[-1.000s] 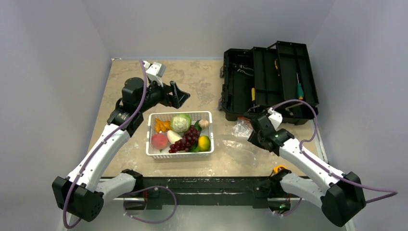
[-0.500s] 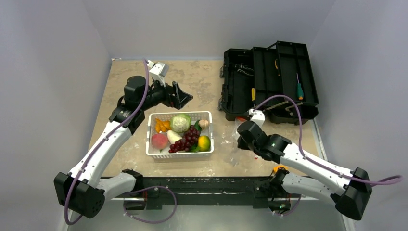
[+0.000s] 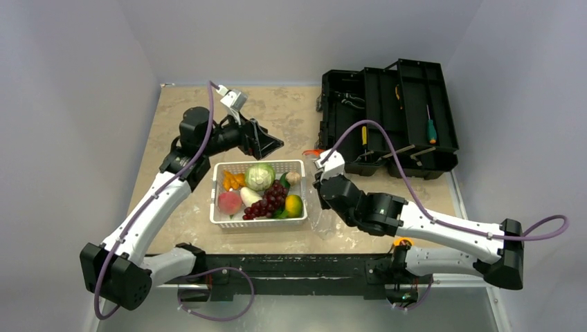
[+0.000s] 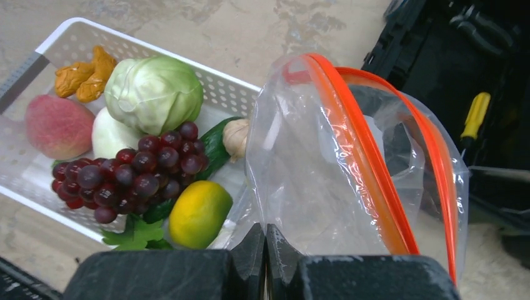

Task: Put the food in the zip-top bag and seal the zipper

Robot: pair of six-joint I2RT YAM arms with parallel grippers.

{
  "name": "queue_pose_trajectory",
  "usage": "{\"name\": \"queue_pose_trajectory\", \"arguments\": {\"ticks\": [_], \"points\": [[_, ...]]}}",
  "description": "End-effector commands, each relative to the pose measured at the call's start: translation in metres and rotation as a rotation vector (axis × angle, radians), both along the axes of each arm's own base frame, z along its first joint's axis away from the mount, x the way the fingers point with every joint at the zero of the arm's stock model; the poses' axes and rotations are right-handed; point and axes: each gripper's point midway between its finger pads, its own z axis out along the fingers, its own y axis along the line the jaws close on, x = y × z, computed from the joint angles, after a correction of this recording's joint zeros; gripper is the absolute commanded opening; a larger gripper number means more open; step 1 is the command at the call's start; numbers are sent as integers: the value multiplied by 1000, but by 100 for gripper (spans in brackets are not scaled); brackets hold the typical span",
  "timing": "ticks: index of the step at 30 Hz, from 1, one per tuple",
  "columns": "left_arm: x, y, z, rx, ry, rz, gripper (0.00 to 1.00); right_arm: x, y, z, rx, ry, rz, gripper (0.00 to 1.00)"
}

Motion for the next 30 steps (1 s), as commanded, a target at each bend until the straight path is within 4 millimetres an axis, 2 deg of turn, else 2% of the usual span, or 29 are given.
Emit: {"name": "queue_pose_trajectory", "arguments": {"ticks": [1,8,9,16,24,30], "points": [[-9,-19,35,-104,-41,-113,90,18,3,17,-120,-175,24,0],[-2,-35,22,-113,76,-119,83,14,14,11,-117,-233,89,0],[-3,-35,15,-96,97,-112,82,13,15,10,-116,-241,110,0],[-2,-46,0,-76,138,-96,84,6,15,7,-101,-263,173,0],[3,-70,-48,33,357,20,78,7,14,-2,-188,-263,174,0],[6,-80,-68,71,390,40,78,5,22,-4,-223,-281,199,0]]}}
